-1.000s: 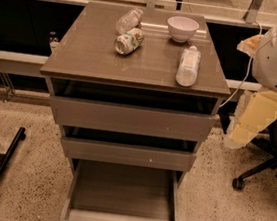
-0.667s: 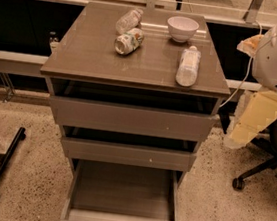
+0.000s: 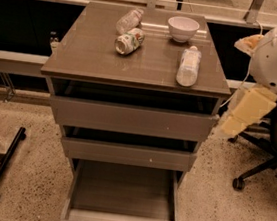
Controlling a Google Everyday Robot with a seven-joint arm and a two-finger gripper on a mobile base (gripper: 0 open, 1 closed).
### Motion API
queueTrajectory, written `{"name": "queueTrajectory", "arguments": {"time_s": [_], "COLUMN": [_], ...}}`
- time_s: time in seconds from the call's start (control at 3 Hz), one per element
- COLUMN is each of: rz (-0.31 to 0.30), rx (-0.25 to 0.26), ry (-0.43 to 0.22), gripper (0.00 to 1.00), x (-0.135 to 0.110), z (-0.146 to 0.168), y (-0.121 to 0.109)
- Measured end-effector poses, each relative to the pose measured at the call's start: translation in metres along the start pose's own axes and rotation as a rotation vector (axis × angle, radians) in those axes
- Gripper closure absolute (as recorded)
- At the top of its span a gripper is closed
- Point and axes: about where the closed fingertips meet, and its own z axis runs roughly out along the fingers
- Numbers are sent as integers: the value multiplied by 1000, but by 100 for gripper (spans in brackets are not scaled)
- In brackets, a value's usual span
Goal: Place blue plastic bottle into bottom drawer
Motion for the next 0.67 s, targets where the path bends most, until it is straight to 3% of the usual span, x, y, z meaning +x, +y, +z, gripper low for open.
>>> {"name": "queueTrajectory", "arguments": {"time_s": [0.67], "rz": [108], "rx": [57], "ry": [-133], "gripper": [0], "x": [7], "z": [26], "y": [-35]}}
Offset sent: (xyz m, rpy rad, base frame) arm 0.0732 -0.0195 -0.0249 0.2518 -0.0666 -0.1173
